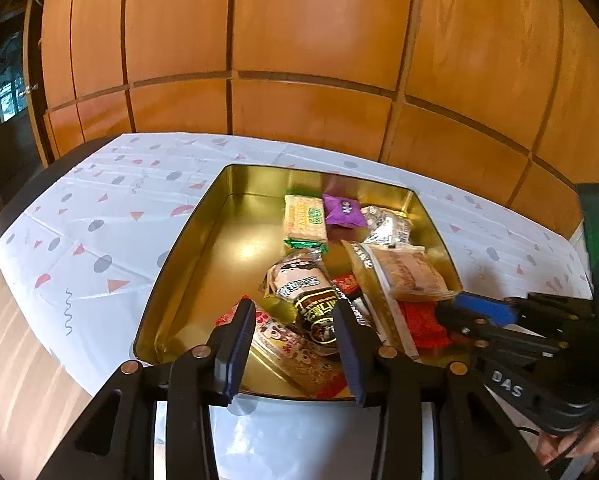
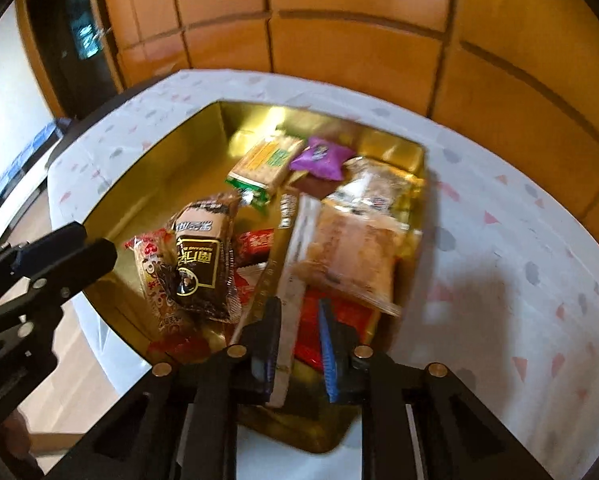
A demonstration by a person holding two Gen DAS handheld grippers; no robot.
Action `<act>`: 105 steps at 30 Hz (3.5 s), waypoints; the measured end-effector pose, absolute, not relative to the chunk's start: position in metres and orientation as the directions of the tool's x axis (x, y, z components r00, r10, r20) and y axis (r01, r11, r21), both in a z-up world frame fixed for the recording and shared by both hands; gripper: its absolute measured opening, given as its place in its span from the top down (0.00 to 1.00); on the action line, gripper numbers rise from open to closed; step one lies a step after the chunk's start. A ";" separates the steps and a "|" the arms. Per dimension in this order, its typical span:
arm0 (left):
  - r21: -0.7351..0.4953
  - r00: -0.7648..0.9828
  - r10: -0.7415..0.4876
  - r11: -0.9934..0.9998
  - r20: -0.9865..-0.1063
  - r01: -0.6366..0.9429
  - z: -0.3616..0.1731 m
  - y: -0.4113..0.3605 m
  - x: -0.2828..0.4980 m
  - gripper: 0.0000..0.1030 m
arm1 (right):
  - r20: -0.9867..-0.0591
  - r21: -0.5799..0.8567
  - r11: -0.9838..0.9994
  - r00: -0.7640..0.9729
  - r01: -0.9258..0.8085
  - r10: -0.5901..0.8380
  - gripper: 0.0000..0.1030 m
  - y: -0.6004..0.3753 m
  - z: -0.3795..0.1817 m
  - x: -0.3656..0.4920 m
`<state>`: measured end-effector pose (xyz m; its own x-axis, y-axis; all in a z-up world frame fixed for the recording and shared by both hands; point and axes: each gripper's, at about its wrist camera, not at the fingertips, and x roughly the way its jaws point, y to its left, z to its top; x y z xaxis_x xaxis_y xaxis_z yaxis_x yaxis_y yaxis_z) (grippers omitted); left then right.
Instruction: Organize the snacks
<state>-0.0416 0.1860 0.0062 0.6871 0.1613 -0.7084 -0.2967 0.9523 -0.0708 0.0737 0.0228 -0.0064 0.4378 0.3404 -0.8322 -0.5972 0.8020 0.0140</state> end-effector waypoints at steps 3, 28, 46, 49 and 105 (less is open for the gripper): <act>-0.057 0.697 0.164 0.957 -0.698 -0.283 0.008 0.179 -0.045 0.60 | -0.812 0.013 0.835 0.482 -0.549 0.330 0.78 0.007 0.001 0.065; -0.032 0.721 0.143 0.974 -0.678 -0.224 0.012 0.142 -0.056 0.53 | -0.745 -0.002 0.932 0.622 -0.363 0.241 0.45 -0.050 0.013 0.030; -0.013 0.707 0.177 0.967 -0.685 -0.254 0.011 0.145 -0.054 0.42 | -0.747 -0.003 0.930 0.619 -0.369 0.243 0.41 -0.048 0.013 0.031; -0.021 0.717 0.174 0.967 -0.675 -0.254 0.013 0.146 -0.056 0.38 | -0.745 -0.005 0.930 0.622 -0.367 0.242 0.40 -0.047 0.014 0.031; -0.061 0.732 0.139 0.969 -0.667 -0.240 0.009 0.143 -0.052 0.56 | -0.743 0.028 0.934 0.617 -0.357 0.259 0.32 -0.053 0.010 0.032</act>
<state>-0.0524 0.1426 0.0093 0.7319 0.1391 -0.6671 -0.2398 0.9689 -0.0611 0.0323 -0.0529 0.0100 0.6169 0.2587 -0.7433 -0.3573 0.9336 0.0284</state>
